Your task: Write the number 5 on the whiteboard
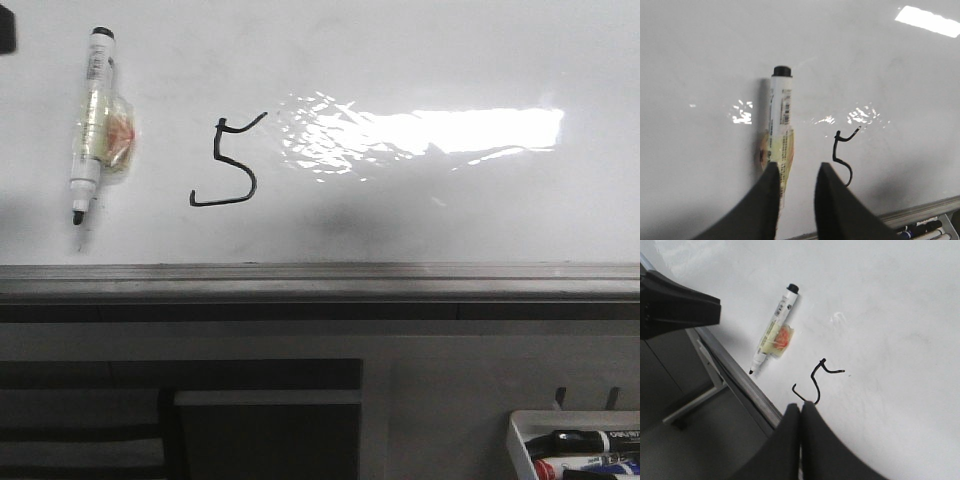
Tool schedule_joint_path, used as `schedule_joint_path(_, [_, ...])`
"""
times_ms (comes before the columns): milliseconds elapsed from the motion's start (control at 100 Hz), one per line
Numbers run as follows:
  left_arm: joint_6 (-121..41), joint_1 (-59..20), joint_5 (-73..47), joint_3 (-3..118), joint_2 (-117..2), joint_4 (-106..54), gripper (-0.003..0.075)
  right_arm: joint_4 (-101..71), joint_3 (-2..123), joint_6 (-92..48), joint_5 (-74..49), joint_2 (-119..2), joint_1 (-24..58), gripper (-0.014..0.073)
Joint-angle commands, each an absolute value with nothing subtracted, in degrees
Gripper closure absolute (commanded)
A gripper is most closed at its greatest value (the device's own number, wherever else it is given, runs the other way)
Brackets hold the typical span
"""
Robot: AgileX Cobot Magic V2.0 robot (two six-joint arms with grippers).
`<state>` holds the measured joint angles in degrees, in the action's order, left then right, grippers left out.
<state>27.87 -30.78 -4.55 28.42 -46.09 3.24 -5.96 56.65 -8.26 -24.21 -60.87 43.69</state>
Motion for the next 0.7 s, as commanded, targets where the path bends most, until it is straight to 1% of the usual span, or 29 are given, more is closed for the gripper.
schedule_joint_path(0, [27.9, -30.7, -2.0, 29.2, -40.7, 6.8, 0.0740, -5.3, 52.7, -9.0, -14.4, -55.0, 43.3, 0.0654])
schedule_joint_path(160, [27.9, -30.7, -0.5, 24.9, -30.4, 16.5, 0.0741, -5.3, 37.6, -9.0, -2.9, -43.1, 43.3, 0.0654])
schedule_joint_path(260, [27.9, -30.7, 1.1, 20.6, -24.8, 17.2, 0.0741, -5.3, 28.2, -9.0, 2.6, -34.8, 43.3, 0.0655])
schedule_joint_path(360, [27.9, -30.7, 1.1, 16.8, -19.9, 17.2, 0.0741, -5.3, 20.3, -9.0, 3.2, -26.4, 43.3, 0.0655])
schedule_joint_path(480, [27.9, -30.7, 1.7, 13.6, -16.8, 17.2, 0.0741, -5.3, 14.1, -9.0, 3.2, -18.4, 43.3, 0.0655])
schedule_joint_path(580, [27.9, -30.7, 2.0, 12.4, -16.4, 17.2, 0.0741, -5.3, 10.8, -9.0, 3.2, -13.4, 43.3, 0.0655])
schedule_joint_path(690, [27.9, -30.7, 2.0, 11.5, -16.6, 17.2, 0.0741, -5.3, 9.1, -9.0, 3.2, -10.9, 43.3, 0.0655])
